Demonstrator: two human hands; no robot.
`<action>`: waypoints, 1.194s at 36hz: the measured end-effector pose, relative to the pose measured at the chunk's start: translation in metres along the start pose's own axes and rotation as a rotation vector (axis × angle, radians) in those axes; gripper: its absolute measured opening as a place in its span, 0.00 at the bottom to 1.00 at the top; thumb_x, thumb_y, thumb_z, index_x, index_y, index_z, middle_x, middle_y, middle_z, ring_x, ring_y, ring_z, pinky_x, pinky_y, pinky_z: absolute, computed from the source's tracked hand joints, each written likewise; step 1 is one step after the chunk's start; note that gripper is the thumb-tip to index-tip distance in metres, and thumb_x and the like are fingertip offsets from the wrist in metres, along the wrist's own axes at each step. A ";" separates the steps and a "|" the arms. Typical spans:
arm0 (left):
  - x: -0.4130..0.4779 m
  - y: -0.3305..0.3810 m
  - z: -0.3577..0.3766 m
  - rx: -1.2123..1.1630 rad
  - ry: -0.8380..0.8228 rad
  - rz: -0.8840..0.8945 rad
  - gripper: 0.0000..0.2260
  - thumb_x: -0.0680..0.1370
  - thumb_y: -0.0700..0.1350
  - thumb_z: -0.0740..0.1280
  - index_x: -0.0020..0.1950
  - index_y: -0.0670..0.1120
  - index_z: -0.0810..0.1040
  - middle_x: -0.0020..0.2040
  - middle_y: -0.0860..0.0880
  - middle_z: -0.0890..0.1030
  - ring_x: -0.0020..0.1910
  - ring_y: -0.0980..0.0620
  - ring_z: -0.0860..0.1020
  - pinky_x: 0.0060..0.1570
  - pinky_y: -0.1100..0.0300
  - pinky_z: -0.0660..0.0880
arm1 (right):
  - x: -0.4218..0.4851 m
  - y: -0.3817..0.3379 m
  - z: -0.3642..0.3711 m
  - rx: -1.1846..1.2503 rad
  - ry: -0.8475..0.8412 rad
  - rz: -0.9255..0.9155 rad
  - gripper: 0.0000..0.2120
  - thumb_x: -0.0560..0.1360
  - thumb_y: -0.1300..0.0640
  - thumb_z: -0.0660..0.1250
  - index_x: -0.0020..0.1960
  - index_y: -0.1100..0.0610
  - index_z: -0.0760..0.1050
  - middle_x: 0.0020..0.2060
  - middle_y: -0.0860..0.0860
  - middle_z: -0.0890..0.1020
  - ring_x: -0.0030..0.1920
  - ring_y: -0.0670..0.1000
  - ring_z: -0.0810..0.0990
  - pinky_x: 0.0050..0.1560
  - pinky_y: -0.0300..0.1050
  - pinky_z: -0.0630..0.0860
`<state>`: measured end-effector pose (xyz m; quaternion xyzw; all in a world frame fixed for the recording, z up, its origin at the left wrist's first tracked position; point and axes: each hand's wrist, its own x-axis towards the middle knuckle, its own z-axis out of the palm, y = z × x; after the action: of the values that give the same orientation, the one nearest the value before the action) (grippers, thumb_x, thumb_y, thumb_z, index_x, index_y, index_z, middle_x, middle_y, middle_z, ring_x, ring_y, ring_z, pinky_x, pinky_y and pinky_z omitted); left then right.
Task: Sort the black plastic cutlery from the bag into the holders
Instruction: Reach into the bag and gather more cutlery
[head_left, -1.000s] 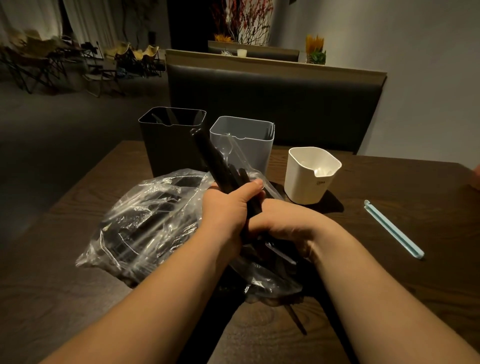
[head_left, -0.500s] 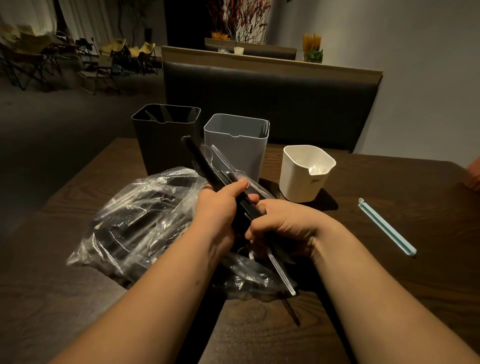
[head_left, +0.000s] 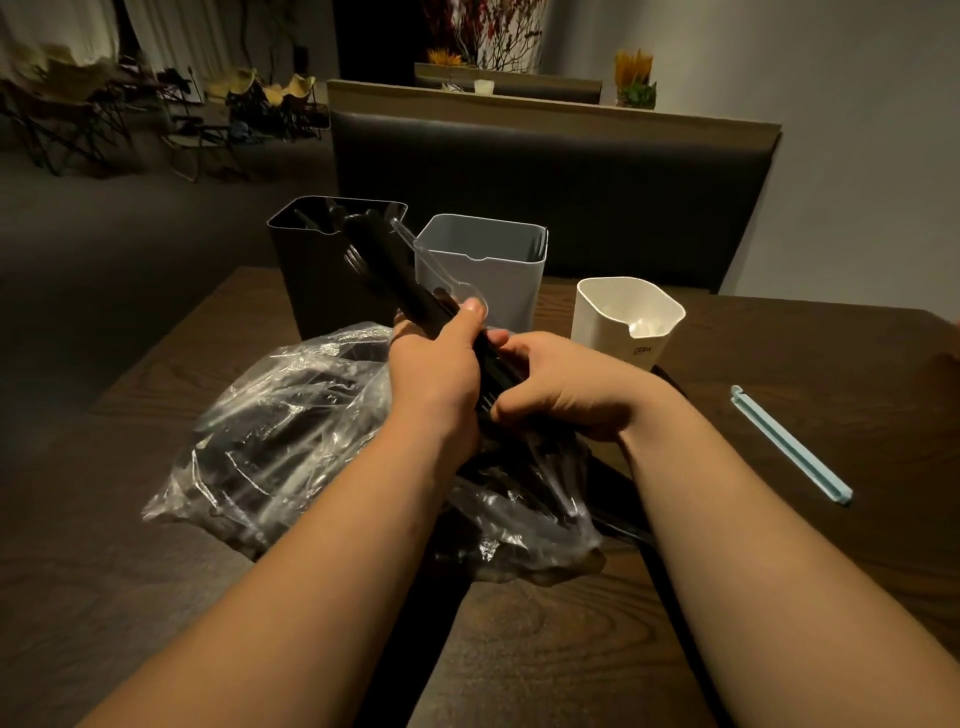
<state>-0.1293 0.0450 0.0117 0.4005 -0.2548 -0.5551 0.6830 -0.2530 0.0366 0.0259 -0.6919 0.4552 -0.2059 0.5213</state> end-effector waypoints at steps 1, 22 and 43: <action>0.001 -0.001 -0.001 0.012 0.006 0.023 0.05 0.80 0.38 0.69 0.50 0.43 0.74 0.33 0.46 0.80 0.30 0.51 0.81 0.37 0.51 0.82 | 0.002 0.000 0.001 -0.035 0.016 -0.025 0.22 0.70 0.72 0.69 0.61 0.57 0.76 0.50 0.63 0.84 0.52 0.63 0.84 0.57 0.62 0.80; -0.012 -0.004 -0.018 -0.002 -0.043 0.143 0.05 0.81 0.37 0.66 0.55 0.41 0.72 0.36 0.49 0.77 0.31 0.55 0.77 0.37 0.59 0.78 | -0.027 0.019 -0.012 0.343 0.278 -0.186 0.09 0.82 0.58 0.62 0.55 0.61 0.80 0.50 0.59 0.85 0.50 0.53 0.85 0.43 0.38 0.81; -0.019 0.021 -0.026 0.011 -0.069 0.238 0.04 0.82 0.37 0.65 0.48 0.44 0.74 0.34 0.52 0.77 0.32 0.56 0.76 0.39 0.57 0.79 | -0.079 0.031 -0.047 -0.722 0.042 0.442 0.05 0.78 0.55 0.69 0.44 0.53 0.77 0.44 0.52 0.84 0.45 0.50 0.81 0.47 0.46 0.78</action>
<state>-0.1022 0.0714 0.0166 0.3517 -0.3268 -0.4821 0.7328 -0.3415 0.0772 0.0302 -0.7115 0.6460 0.0692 0.2677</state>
